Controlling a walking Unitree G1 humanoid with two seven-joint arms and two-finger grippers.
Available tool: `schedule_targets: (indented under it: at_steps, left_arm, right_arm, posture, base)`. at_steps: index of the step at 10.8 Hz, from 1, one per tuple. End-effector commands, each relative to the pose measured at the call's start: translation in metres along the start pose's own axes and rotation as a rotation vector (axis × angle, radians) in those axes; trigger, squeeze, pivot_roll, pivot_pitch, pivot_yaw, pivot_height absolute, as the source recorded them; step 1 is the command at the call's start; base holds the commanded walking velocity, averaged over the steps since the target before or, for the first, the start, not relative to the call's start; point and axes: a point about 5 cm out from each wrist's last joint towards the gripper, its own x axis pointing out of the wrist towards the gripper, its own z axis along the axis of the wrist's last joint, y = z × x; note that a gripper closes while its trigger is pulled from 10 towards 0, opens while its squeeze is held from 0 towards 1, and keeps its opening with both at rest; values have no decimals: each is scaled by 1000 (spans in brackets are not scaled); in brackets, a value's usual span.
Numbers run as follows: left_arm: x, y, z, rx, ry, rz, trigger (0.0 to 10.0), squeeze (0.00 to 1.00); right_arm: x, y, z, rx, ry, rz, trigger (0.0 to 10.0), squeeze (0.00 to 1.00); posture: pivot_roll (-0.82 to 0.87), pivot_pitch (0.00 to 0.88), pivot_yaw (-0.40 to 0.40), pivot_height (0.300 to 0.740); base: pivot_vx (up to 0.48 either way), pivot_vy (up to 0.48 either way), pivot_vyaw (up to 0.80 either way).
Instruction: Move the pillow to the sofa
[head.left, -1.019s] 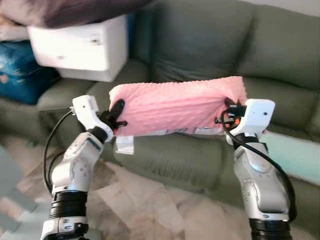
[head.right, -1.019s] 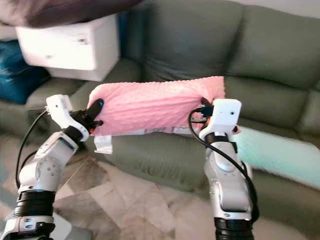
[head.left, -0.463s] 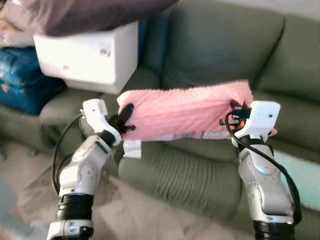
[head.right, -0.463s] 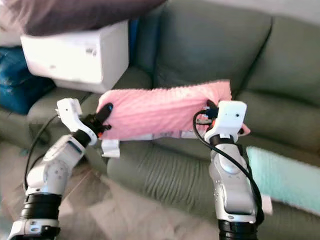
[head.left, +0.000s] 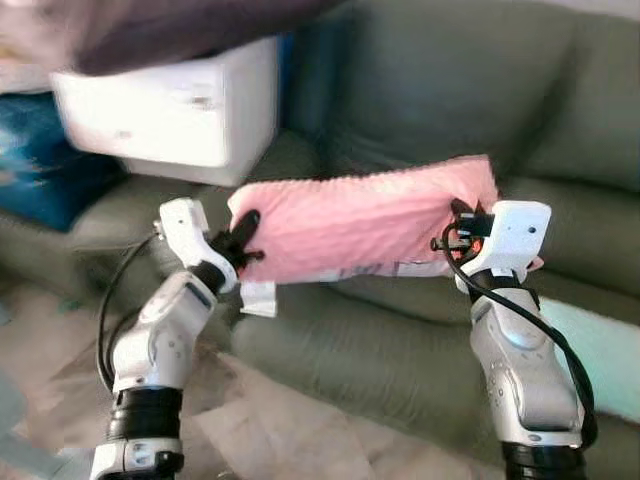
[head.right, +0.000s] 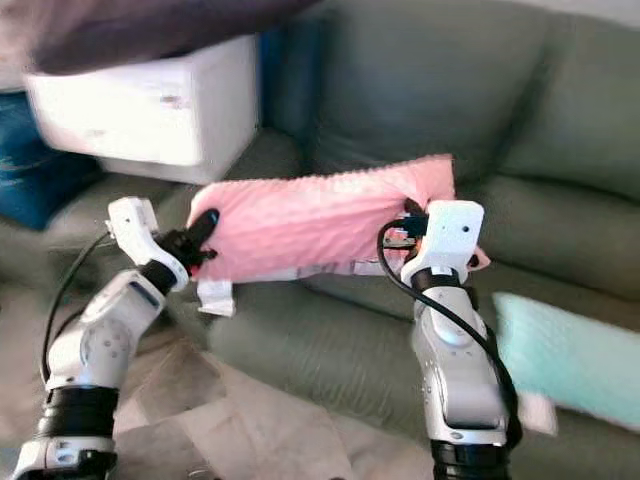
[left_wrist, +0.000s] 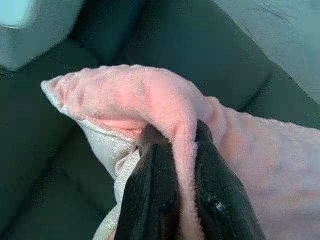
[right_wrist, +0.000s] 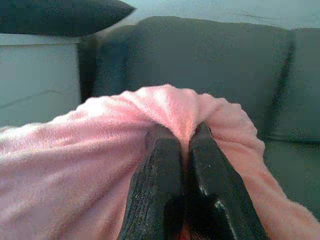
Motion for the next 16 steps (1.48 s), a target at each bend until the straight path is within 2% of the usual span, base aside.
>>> schedule_targets:
  at_steps: [1, 6, 10, 12, 15, 16]
  left_arm:
    - [1, 2, 5, 3, -9, 21, 10000, 0]
    - [6, 8, 13, 42, -43, 45, 10000, 0]
    - [7, 7, 15, 42, -56, 28, 10000, 0]
    - [7, 4, 15, 46, -65, -15, 10000, 0]
    - [5, 5, 12, 39, -56, -7, 10000, 0]
    - [5, 5, 11, 30, -50, -10, 10000, 0]
  right_arm:
    - [0, -4, 5, -1, -17, -19, 10000, 0]
    - [0, -6, 6, -26, -15, -23, 10000, 0]
    - [0, -6, 7, -32, -16, -21, 10000, 0]
    - [0, -6, 7, -37, -21, -19, 10000, 0]
    - [-1, -4, 8, -39, -26, -8, 10000, 0]
    - [-2, -4, 8, -41, -26, -7, 10000, 0]
  posture:
    - [-113, 101, -58, 740]
    - [-123, 109, -65, 740]
    - [-125, 112, -66, 740]
    - [-125, 111, -64, 740]
    - [-127, 111, -65, 740]
    - [-127, 110, -65, 740]
  base:
    - [0, 0, -800]
    - [0, 0, -798]
    - [0, 0, -797]
    - [308, 0, -794]
    - [465, 0, 0]
    - [0, 0, 0]
